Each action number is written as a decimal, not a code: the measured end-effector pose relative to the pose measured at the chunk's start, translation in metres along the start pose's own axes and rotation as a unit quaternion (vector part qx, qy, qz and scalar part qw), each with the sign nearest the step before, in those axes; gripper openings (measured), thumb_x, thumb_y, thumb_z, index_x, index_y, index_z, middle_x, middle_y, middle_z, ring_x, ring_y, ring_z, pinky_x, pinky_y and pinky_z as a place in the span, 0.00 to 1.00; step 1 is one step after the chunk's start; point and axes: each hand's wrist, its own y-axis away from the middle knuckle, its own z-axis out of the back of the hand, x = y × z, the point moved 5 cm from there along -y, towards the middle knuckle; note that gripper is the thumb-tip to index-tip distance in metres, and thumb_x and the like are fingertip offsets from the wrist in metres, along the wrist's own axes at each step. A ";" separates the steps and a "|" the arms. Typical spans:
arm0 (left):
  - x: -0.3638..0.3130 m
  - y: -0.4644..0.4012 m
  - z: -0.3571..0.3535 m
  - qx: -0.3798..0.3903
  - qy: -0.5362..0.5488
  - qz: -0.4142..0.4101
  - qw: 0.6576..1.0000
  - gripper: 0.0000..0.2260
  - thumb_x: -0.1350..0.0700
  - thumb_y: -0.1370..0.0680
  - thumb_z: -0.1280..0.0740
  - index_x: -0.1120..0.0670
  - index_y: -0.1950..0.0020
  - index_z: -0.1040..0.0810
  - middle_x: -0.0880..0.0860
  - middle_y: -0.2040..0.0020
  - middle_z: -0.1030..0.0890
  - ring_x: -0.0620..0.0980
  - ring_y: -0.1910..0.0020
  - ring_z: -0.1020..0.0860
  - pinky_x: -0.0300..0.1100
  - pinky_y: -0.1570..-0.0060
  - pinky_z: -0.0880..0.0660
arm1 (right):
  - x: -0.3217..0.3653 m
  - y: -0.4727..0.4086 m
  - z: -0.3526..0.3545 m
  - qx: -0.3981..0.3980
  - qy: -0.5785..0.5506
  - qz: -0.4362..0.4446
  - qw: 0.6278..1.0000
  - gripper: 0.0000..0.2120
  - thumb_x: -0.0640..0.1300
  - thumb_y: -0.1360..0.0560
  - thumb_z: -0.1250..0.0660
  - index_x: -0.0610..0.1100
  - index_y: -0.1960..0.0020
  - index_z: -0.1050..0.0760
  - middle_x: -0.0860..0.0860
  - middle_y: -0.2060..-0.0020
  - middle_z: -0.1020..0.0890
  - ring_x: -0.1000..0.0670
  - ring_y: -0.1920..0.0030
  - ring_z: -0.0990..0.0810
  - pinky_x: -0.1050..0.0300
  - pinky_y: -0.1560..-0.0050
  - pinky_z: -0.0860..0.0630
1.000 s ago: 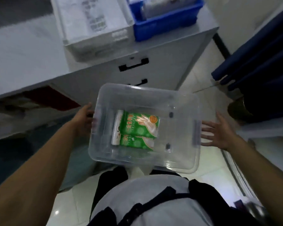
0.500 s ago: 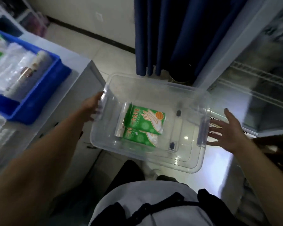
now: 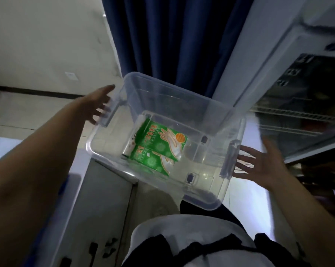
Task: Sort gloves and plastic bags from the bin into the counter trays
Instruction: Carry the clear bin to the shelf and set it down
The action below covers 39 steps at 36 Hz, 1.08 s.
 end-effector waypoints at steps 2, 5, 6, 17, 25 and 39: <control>-0.009 -0.014 0.022 -0.002 0.010 0.002 1.000 0.29 0.28 0.27 0.44 0.49 0.44 0.23 0.57 0.45 0.22 0.59 0.46 0.25 0.60 0.35 0.35 | 0.009 -0.008 -0.027 -0.003 -0.003 0.005 1.000 0.36 0.71 0.32 0.34 0.42 0.38 0.20 0.39 0.38 0.21 0.36 0.40 0.21 0.28 0.48 0.23; -0.017 -0.037 0.055 -0.006 0.032 0.013 0.999 0.30 0.29 0.26 0.45 0.50 0.37 0.26 0.57 0.46 0.22 0.59 0.45 0.26 0.58 0.39 0.34 | 0.025 -0.026 -0.071 -0.002 0.004 0.008 1.000 0.37 0.72 0.32 0.33 0.43 0.38 0.21 0.40 0.37 0.21 0.36 0.38 0.22 0.29 0.44 0.25; -0.018 -0.045 0.067 -0.011 0.043 0.019 0.999 0.30 0.29 0.25 0.45 0.50 0.36 0.27 0.57 0.47 0.22 0.59 0.45 0.25 0.58 0.41 0.34 | 0.032 -0.035 -0.086 0.002 0.007 0.006 1.000 0.37 0.72 0.32 0.34 0.43 0.38 0.20 0.40 0.37 0.21 0.36 0.38 0.22 0.29 0.45 0.24; -0.009 -0.156 0.213 -0.148 0.087 0.117 0.978 0.29 0.25 0.29 0.48 0.48 0.49 0.25 0.55 0.54 0.22 0.54 0.60 0.25 0.55 0.48 0.32 | 0.086 -0.190 -0.282 0.051 0.065 -0.096 0.992 0.32 0.67 0.34 0.29 0.42 0.42 0.18 0.41 0.41 0.20 0.37 0.40 0.23 0.25 0.45 0.26; 0.022 -0.149 0.350 -0.280 0.207 0.195 0.917 0.30 0.26 0.27 0.46 0.50 0.45 0.25 0.54 0.58 0.26 0.52 0.65 0.29 0.41 0.65 0.33 | 0.095 -0.267 -0.478 0.098 0.164 -0.146 0.971 0.28 0.66 0.26 0.39 0.45 0.41 0.20 0.42 0.39 0.23 0.39 0.38 0.26 0.38 0.52 0.24; 0.150 -0.139 0.556 -0.355 0.349 0.296 0.815 0.31 0.27 0.27 0.47 0.52 0.46 0.23 0.55 0.52 0.23 0.56 0.55 0.23 0.56 0.53 0.27 | 0.045 -0.359 -0.828 0.194 0.356 -0.204 0.891 0.28 0.62 0.27 0.38 0.44 0.36 0.22 0.44 0.46 0.23 0.42 0.48 0.24 0.38 0.41 0.27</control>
